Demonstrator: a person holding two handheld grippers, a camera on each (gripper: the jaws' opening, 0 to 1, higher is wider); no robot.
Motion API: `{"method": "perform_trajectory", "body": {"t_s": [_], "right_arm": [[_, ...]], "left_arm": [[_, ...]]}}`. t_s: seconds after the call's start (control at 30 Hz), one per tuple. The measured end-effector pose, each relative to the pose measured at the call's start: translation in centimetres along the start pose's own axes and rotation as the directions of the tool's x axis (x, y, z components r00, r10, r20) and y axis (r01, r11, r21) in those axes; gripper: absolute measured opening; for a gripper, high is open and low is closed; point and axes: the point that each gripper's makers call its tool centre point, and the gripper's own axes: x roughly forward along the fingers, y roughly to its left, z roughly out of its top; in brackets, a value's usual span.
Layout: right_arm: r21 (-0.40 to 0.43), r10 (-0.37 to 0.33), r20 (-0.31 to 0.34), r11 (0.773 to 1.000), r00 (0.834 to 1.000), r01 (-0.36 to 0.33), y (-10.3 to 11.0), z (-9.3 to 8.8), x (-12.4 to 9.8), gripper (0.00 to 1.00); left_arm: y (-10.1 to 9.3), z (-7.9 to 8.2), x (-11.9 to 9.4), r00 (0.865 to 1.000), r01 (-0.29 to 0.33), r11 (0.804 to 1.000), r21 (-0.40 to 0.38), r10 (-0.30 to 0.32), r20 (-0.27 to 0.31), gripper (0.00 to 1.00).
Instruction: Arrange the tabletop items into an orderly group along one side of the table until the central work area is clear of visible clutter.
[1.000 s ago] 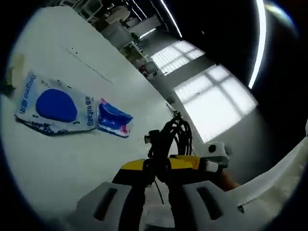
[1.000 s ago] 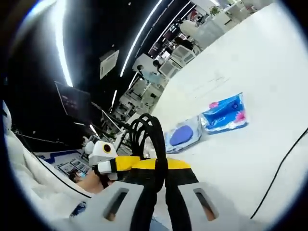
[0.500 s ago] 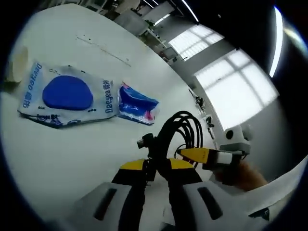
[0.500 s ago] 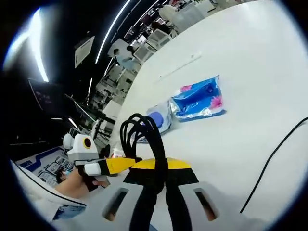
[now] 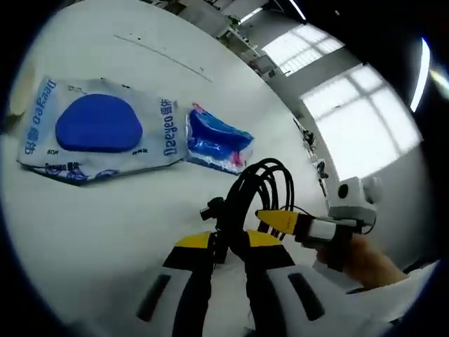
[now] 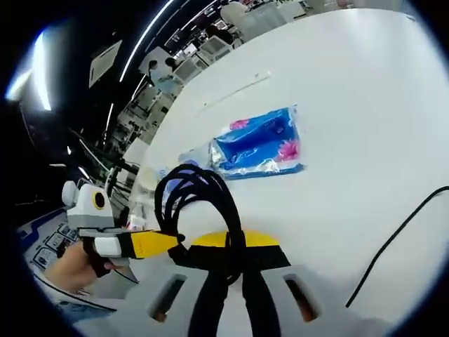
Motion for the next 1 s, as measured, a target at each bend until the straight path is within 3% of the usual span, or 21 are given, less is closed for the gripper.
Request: {"method": "perform_trajectory", "body": {"t_s": [0.07,0.47,0.87,1.0], "right_arm": [[-0.051,-0.033,-0.01,0.998,0.999,0.032,-0.5,0.0,0.4,0.03],[-0.122,-0.097,-0.052,0.988,0.994,0.09,-1.3,-0.6,1.4,0.05],[-0.109,-0.111,-0.038,0.988,0.993,0.106,-2.0,-0.5,1.5,0.05],[-0.11,-0.11,-0.036,0.988,0.993,0.106,-2.0,-0.5,1.5,0.05]], "left_arm": [[0.4,-0.1,0.4,1.0,-0.017,1.0,-0.026,0.016,-0.015,0.14],[1.7,-0.2,1.0,0.994,-0.087,0.993,-0.074,0.083,-0.065,0.14],[2.2,-0.2,1.4,0.993,-0.105,0.991,-0.08,0.1,-0.066,0.14],[2.7,-0.3,1.5,0.99,-0.126,0.991,-0.046,0.123,-0.064,0.15]]}}
